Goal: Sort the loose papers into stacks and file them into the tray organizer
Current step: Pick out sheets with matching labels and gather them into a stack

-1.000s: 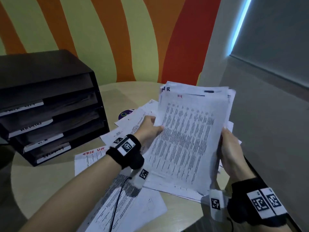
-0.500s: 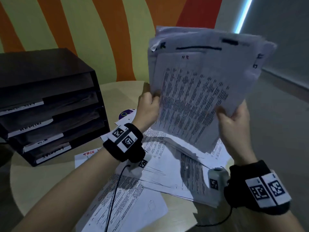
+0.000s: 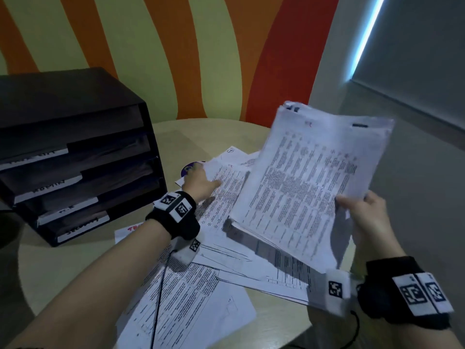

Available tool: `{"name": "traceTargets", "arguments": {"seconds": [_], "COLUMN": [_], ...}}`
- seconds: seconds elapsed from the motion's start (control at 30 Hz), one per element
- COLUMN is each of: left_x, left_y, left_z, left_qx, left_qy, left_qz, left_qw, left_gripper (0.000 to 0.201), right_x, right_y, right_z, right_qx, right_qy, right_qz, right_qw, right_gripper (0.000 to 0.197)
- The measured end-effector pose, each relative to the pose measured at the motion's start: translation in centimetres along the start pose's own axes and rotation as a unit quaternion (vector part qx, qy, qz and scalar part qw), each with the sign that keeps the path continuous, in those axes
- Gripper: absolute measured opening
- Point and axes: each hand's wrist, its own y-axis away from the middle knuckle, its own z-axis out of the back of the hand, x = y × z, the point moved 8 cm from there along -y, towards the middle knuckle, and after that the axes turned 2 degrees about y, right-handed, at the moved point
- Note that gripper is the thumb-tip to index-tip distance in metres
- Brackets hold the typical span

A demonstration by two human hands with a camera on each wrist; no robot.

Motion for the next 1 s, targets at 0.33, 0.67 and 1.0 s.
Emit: {"name": "traceTargets", "arguments": {"seconds": [0.33,0.67,1.0], "left_x": [3.6,1.5,-5.5], "left_y": [-0.8,-0.4,3.0], "left_z": [-1.4,2.6,12.4], "left_qx": [0.083,-0.055,-0.236], "left_qy": [-0.24,0.04,0.343], "left_qz": [0.06,-0.011,-0.122], "left_qw": [0.965,0.998,0.901], "left_gripper": [0.077,0.013,0.032], "right_x": [-9.7,-10.6,-10.3], "right_y": [-0.8,-1.7,-1.8], "right_z": [1.9,1.6,1.4], "right_qx": [0.045,0.041,0.032], "right_qy": [0.116,0.104,0.087], "right_qz": [-0.163,-0.174,-0.166], "right_qw": [0.979,0.978,0.982], "right_gripper": [0.028,0.028,0.026]}}
